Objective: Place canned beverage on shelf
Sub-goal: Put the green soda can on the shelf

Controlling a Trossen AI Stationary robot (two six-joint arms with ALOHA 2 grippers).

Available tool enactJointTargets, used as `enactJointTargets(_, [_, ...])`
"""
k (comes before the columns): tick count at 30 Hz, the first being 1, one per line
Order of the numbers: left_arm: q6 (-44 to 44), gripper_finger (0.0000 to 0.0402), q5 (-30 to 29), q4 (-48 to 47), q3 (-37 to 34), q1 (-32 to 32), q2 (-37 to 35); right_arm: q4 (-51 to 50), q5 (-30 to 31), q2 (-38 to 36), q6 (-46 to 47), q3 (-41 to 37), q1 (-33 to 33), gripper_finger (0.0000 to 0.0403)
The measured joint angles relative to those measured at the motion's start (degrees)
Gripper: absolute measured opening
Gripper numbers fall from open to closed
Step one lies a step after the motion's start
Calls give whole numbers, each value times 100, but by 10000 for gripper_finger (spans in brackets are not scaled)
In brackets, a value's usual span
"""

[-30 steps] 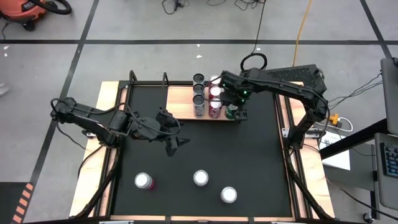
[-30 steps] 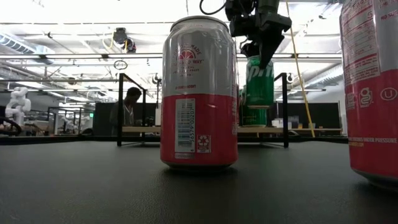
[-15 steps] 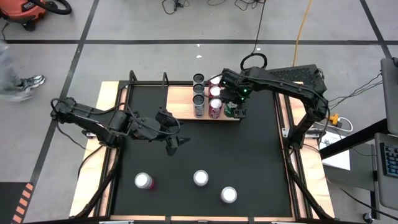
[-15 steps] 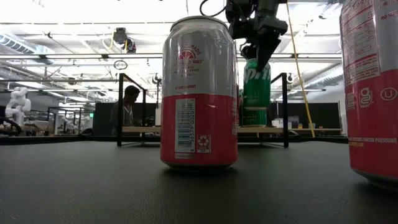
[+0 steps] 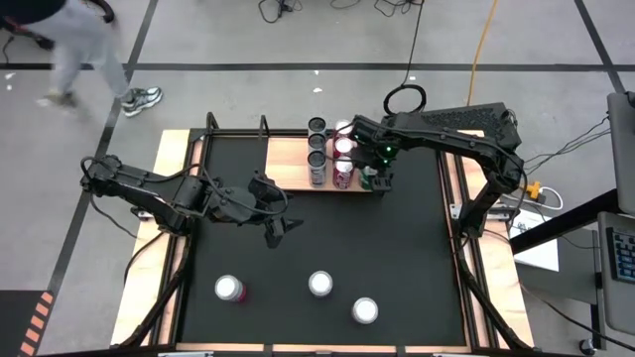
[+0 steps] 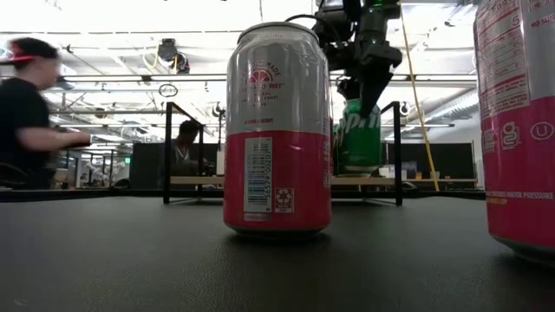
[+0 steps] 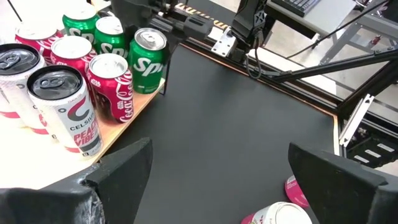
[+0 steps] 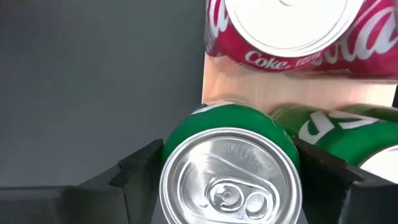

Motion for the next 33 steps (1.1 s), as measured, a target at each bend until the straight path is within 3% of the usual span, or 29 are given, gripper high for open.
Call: enactJointTargets(33, [-42, 374, 0, -11, 0, 0, 0, 285, 45, -4, -146, -308, -3, 272])
